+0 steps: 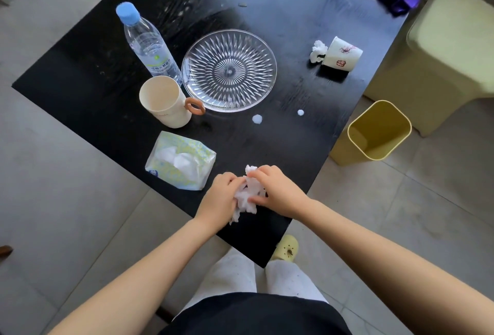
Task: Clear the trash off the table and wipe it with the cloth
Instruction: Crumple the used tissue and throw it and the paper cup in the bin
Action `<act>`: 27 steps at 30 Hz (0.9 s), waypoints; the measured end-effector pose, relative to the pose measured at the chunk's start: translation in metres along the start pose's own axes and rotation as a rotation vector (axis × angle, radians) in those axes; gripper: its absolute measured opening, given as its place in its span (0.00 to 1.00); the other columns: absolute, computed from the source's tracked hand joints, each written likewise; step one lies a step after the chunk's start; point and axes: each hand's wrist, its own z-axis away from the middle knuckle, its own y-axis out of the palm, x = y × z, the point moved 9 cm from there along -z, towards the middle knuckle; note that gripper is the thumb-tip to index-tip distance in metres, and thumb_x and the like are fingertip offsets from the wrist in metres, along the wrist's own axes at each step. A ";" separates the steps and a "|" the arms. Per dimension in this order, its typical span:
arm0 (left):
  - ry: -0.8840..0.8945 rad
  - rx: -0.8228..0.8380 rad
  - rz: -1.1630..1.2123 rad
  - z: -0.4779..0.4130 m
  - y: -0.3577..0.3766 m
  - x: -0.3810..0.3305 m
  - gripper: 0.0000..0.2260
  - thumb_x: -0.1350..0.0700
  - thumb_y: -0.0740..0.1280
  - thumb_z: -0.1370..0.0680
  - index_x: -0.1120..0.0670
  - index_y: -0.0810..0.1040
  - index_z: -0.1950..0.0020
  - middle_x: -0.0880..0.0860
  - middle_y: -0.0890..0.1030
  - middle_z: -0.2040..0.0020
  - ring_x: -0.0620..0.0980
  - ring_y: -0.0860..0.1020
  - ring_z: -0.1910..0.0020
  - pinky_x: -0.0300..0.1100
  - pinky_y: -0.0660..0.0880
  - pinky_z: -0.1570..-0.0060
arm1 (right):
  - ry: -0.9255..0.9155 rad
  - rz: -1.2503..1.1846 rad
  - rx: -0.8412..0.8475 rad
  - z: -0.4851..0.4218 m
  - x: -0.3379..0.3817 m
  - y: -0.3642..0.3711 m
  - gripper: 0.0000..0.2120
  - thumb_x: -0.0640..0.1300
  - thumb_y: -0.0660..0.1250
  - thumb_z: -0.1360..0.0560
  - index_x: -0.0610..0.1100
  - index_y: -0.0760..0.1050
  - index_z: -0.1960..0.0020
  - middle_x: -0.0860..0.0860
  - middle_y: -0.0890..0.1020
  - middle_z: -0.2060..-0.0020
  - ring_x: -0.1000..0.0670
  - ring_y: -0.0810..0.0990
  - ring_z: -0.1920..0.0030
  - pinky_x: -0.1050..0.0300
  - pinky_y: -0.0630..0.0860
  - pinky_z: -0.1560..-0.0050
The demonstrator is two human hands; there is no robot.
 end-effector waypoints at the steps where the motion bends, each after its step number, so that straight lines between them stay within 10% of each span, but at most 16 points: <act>1: -0.030 -0.018 0.038 -0.003 -0.004 0.002 0.17 0.64 0.62 0.26 0.56 0.77 0.39 0.55 0.76 0.47 0.53 0.73 0.48 0.46 0.74 0.51 | -0.002 -0.002 0.004 0.002 0.001 0.004 0.30 0.51 0.68 0.28 0.46 0.63 0.29 0.48 0.70 0.34 0.45 0.67 0.36 0.50 0.72 0.38; 8: -0.350 -0.029 0.478 -0.020 -0.012 0.016 0.09 0.62 0.67 0.29 0.54 0.81 0.50 0.48 0.81 0.56 0.44 0.79 0.58 0.27 0.73 0.59 | 0.137 -0.205 -0.168 -0.005 -0.010 -0.005 0.21 0.43 0.67 0.29 0.44 0.70 0.36 0.46 0.75 0.42 0.45 0.72 0.41 0.56 0.72 0.46; 17: -0.280 -0.027 1.322 -0.068 -0.047 -0.024 0.11 0.65 0.67 0.26 0.56 0.80 0.45 0.54 0.84 0.49 0.48 0.81 0.51 0.40 0.78 0.47 | 0.279 -0.723 -0.411 -0.009 -0.034 -0.098 0.15 0.39 0.68 0.31 0.43 0.78 0.45 0.49 0.83 0.53 0.49 0.81 0.52 0.57 0.78 0.51; 27: -0.282 -0.004 1.600 -0.159 -0.068 -0.101 0.04 0.61 0.63 0.22 0.53 0.75 0.52 0.48 0.85 0.62 0.44 0.84 0.65 0.39 0.80 0.65 | 0.186 -0.581 -0.596 -0.025 -0.064 -0.216 0.12 0.39 0.68 0.29 0.40 0.78 0.45 0.50 0.81 0.55 0.53 0.78 0.54 0.58 0.76 0.49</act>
